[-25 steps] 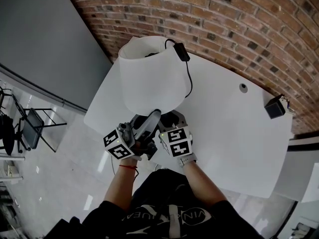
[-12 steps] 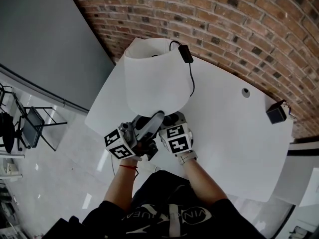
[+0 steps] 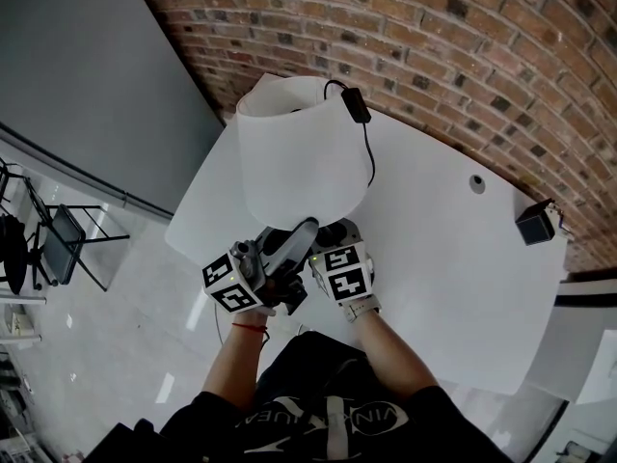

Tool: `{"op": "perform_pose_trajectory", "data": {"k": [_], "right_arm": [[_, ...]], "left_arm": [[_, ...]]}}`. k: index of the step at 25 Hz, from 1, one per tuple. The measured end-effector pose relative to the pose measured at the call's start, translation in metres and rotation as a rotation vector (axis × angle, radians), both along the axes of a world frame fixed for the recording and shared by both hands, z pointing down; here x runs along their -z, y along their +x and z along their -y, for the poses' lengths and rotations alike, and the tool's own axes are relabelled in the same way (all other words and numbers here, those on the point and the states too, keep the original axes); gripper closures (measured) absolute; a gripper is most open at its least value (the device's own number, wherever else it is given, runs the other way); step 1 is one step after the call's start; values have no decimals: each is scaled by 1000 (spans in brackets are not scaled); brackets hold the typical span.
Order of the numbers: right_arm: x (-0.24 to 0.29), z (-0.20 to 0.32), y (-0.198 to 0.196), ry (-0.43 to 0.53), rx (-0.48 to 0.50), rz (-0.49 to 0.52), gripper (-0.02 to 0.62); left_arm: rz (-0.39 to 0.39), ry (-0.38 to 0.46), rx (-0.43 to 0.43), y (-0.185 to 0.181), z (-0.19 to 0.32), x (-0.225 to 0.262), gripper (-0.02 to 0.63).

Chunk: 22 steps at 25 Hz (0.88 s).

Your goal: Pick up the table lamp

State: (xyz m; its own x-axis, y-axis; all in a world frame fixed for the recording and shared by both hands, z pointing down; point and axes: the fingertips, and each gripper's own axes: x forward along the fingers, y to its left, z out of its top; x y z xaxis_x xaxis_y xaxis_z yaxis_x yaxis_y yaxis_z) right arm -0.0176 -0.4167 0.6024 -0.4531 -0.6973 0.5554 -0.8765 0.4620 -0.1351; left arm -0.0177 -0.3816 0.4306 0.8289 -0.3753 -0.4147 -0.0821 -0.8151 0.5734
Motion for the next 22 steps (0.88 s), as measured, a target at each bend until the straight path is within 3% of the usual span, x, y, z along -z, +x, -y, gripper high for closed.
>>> {"op": "perform_pose_trajectory", "data": {"k": [9, 22], "right_arm": [[17, -6, -4, 61, -1, 4, 447], [65, -15, 1, 173, -18, 7, 446]], "left_arm": [[10, 35, -1, -2, -12, 14, 591], [48, 153, -24, 4, -35, 59, 591]]}}
